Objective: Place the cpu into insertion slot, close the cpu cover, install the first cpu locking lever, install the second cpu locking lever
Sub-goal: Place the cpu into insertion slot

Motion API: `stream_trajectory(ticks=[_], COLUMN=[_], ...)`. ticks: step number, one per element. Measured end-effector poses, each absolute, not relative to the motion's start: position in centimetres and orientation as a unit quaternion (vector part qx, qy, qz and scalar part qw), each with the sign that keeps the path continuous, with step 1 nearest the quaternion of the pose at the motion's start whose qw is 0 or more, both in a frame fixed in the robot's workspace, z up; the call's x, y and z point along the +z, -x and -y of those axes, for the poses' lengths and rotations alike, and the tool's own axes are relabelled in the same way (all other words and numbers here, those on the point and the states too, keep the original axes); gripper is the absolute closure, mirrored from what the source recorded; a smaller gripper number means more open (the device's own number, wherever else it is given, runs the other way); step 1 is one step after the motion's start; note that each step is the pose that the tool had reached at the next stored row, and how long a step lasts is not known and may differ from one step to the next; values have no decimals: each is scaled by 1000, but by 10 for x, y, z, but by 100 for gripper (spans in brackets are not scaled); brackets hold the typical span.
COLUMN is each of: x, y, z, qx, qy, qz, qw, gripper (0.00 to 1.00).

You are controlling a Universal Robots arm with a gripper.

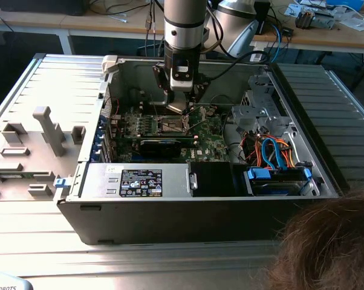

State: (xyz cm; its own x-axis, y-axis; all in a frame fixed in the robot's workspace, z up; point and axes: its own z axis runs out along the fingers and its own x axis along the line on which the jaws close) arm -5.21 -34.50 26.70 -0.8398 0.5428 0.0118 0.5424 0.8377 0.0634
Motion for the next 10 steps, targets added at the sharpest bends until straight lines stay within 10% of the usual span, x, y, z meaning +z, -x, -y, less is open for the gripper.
stream_trajectory(ticks=[10], x=[267], y=[52], z=[345], qx=[32], qy=[-289], qz=[-957], qw=[4], gripper=[45])
